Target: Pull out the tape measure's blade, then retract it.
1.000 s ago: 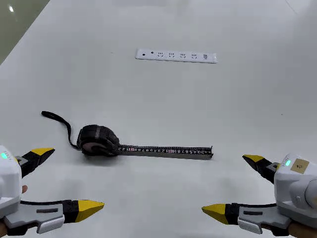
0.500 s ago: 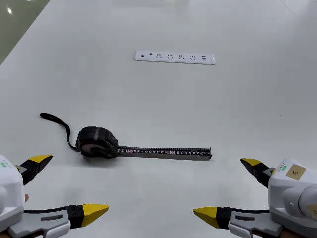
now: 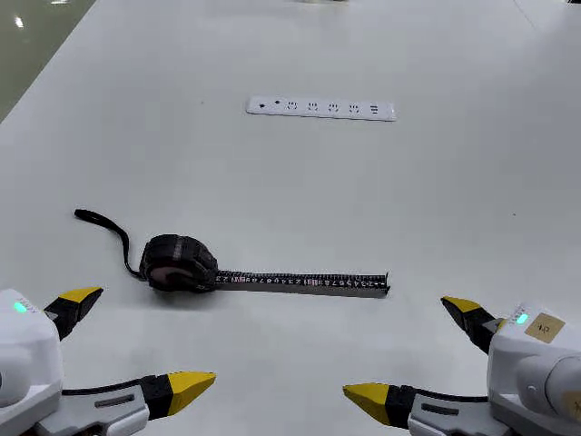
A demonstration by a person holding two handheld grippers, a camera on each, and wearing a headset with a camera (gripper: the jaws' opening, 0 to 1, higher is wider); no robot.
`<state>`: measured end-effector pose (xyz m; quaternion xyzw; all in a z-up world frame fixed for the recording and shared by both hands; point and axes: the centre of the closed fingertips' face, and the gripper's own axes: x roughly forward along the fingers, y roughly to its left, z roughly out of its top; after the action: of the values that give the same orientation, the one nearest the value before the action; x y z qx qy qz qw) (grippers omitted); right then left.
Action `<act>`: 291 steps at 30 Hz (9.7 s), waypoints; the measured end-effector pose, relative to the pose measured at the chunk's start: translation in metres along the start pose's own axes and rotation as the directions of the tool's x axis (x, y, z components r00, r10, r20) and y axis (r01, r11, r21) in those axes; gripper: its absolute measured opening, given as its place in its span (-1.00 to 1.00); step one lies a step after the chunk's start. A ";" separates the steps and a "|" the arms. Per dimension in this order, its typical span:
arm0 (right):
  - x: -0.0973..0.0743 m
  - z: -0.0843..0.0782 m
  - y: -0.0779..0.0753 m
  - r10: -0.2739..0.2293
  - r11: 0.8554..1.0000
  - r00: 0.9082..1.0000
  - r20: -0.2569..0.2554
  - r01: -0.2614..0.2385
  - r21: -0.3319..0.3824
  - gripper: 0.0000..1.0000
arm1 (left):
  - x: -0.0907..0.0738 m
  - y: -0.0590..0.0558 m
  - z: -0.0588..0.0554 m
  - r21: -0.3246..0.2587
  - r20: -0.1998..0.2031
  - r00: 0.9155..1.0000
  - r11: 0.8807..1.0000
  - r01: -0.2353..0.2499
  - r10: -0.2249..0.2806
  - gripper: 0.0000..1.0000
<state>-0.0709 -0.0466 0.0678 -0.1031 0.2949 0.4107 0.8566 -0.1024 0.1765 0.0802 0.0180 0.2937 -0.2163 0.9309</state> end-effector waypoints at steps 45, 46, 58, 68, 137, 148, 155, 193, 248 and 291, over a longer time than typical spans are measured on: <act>-0.008 0.024 0.015 -0.089 0.986 0.996 0.027 0.084 0.141 0.97 | -0.005 -0.009 0.013 -0.085 -0.019 0.982 0.978 -0.189 0.188 0.98; -0.008 0.024 0.015 -0.090 0.986 0.996 0.027 0.085 0.141 0.97 | -0.005 -0.009 0.013 -0.086 -0.018 0.982 0.978 -0.189 0.188 0.98; -0.009 0.023 0.012 -0.094 0.987 0.995 0.040 0.088 0.136 0.96 | -0.002 -0.009 0.014 -0.095 -0.020 0.982 0.977 -0.191 0.190 0.98; -0.010 0.021 0.011 -0.074 0.990 0.996 0.044 0.068 0.123 0.95 | 0.000 -0.008 0.015 -0.104 -0.017 0.980 0.974 -0.200 0.200 0.98; 0.040 0.000 -0.048 0.232 0.937 0.963 -0.141 -0.259 -0.233 0.27 | 0.058 0.035 0.020 -0.128 -0.013 0.965 0.956 -0.262 0.263 0.98; 0.052 -0.005 -0.063 0.265 0.910 0.945 -0.192 -0.311 -0.275 0.07 | 0.073 0.041 0.022 -0.119 -0.015 0.963 0.955 -0.270 0.270 0.98; 0.056 -0.005 -0.068 0.287 0.885 0.930 -0.231 -0.350 -0.308 -0.06 | 0.078 0.046 0.019 -0.115 -0.027 0.960 0.953 -0.282 0.280 0.98; 0.087 -0.025 -0.082 0.344 0.768 0.878 -0.332 -0.466 -0.439 -0.68 | 0.095 0.070 0.014 -0.158 -0.077 0.945 0.932 -0.326 0.318 0.75; 0.088 -0.029 -0.082 0.337 0.778 0.884 -0.326 -0.456 -0.433 -0.84 | 0.105 0.087 0.006 -0.223 -0.157 0.914 0.888 -0.401 0.374 0.24; 0.088 -0.028 -0.080 0.331 0.781 0.880 -0.341 -0.458 -0.425 -0.84 | 0.104 0.088 0.004 -0.197 -0.185 0.919 0.903 -0.383 0.349 0.14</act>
<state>0.0212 -0.0529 -0.0119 -0.3042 0.2994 0.6273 0.6514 0.0124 0.2146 0.0176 -0.0188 0.3751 -0.0002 0.9268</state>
